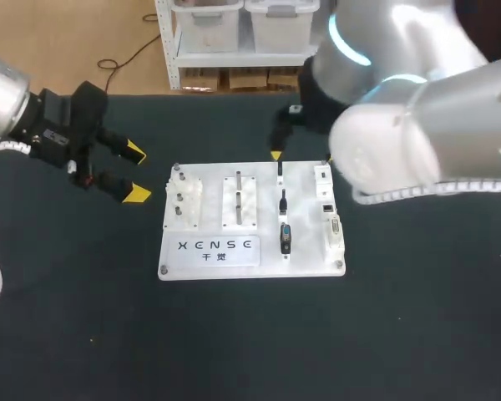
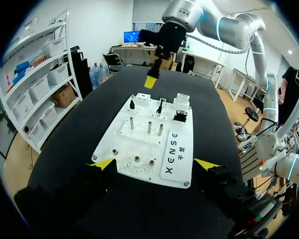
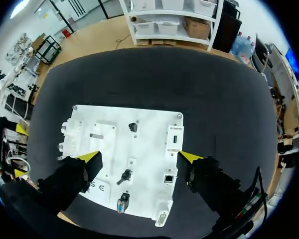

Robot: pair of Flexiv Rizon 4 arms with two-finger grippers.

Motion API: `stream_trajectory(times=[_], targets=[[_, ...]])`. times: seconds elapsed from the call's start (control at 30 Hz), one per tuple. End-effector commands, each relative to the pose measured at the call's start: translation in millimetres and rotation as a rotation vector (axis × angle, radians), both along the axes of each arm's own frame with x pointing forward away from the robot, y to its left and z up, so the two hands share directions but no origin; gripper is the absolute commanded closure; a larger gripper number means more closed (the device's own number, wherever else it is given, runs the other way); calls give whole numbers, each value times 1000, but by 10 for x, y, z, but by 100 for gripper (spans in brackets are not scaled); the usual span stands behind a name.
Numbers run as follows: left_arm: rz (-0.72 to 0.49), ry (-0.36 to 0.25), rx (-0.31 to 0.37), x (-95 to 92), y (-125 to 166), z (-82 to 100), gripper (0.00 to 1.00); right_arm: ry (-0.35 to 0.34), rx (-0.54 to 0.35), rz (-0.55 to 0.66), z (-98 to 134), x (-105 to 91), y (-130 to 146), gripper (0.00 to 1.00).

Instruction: Insert the USB connector, Ethernet cable, and multi-pin plug into their matching sockets one by one.

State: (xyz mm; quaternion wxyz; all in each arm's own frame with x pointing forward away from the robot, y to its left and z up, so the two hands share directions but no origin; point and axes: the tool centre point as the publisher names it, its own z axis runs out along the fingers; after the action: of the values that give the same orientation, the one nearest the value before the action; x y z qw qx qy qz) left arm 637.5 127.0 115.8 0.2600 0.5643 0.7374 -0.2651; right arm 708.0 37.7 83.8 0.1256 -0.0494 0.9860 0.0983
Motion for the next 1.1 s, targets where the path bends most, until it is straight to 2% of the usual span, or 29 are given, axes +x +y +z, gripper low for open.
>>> stream_trajectory(times=[0.03,0.2,0.27,0.3,0.87,1.1], targets=[[-1,-2,-2,2,3,-6,0,15,-118,-42,-142,109,123,0],[-1,-2,-2,2,3,-6,0,36,-150,-55,-244,148,144,0],[-1,-2,-2,2,3,-6,0,-7,-207,-32,-227,156,134,0],[-1,-2,-2,2,3,-6,0,-22,-197,-19,-202,130,126,0],[-1,-2,-2,2,3,-6,0,-22,-197,-19,-202,130,126,0],[-1,-2,-2,2,3,-6,0,52,-211,-89,-343,254,166,0]])
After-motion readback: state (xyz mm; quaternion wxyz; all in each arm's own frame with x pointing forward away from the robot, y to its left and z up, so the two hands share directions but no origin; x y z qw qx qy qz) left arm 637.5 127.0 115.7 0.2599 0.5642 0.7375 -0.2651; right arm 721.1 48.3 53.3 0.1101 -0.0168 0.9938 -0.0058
